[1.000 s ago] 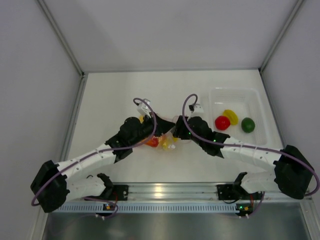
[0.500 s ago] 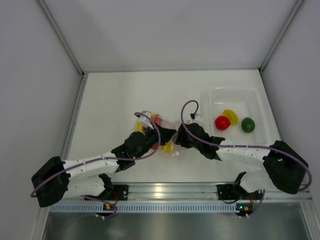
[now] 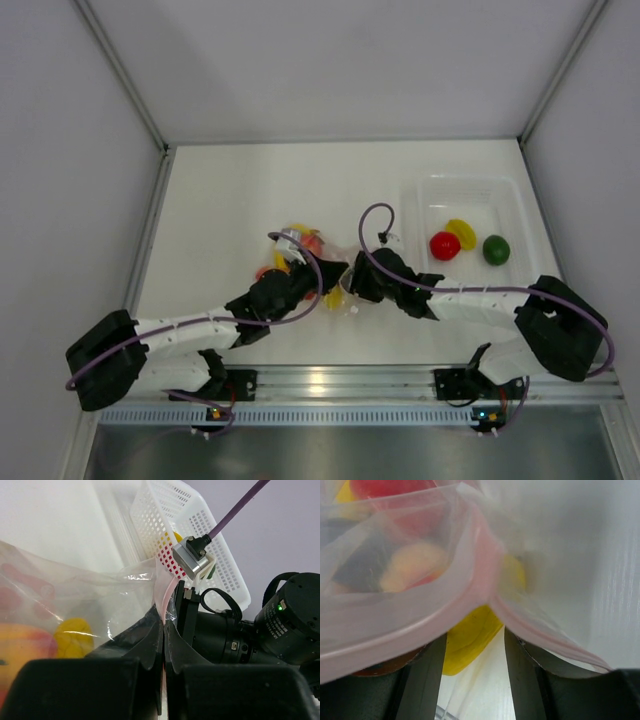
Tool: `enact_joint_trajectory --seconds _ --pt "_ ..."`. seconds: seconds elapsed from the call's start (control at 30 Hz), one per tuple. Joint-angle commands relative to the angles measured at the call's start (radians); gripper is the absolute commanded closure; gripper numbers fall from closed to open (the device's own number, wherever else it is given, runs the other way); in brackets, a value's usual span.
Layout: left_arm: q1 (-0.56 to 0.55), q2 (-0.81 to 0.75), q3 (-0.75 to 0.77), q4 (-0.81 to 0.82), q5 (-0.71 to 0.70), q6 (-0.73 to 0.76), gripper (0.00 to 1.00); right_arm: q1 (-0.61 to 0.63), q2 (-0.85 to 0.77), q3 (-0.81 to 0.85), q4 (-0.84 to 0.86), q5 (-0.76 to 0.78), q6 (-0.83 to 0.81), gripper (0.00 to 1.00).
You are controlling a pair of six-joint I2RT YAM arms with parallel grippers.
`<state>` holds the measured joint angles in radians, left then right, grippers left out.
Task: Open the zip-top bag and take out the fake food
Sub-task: Pick up the fake fruit from the zipper food storage bag.
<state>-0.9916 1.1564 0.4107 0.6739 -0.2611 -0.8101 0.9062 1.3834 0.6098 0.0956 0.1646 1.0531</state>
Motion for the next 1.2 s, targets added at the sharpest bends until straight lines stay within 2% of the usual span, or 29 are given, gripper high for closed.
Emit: enact_joint_trajectory --seconds 0.0,0.23,0.47,0.6,0.87,0.97,1.0,1.17 --pt "-0.010 -0.027 -0.010 0.079 -0.033 0.032 1.00 0.016 0.025 0.028 -0.013 -0.007 0.033 0.49" --pt "-0.028 -0.027 -0.016 0.081 -0.041 0.026 1.00 0.017 0.109 0.016 0.088 -0.039 0.103 0.31" --pt "-0.030 -0.064 -0.032 0.079 -0.027 0.019 1.00 0.020 0.157 0.057 0.095 0.046 0.113 0.35" --pt "-0.030 -0.076 -0.036 0.079 -0.015 0.019 1.00 0.025 0.204 0.106 0.063 0.068 0.087 0.41" --pt "-0.032 -0.083 -0.046 0.079 -0.010 0.022 1.00 0.025 0.264 0.134 0.042 0.076 0.061 0.34" --pt "-0.030 -0.074 -0.047 0.078 -0.015 0.022 1.00 0.030 0.240 0.127 0.053 0.090 0.053 0.50" --pt "-0.030 -0.070 -0.047 0.078 -0.021 0.023 1.00 0.033 0.224 0.128 0.049 0.089 0.033 0.59" --pt "-0.030 -0.070 -0.058 0.078 -0.050 0.023 1.00 0.042 0.168 0.153 0.001 0.111 -0.010 0.64"
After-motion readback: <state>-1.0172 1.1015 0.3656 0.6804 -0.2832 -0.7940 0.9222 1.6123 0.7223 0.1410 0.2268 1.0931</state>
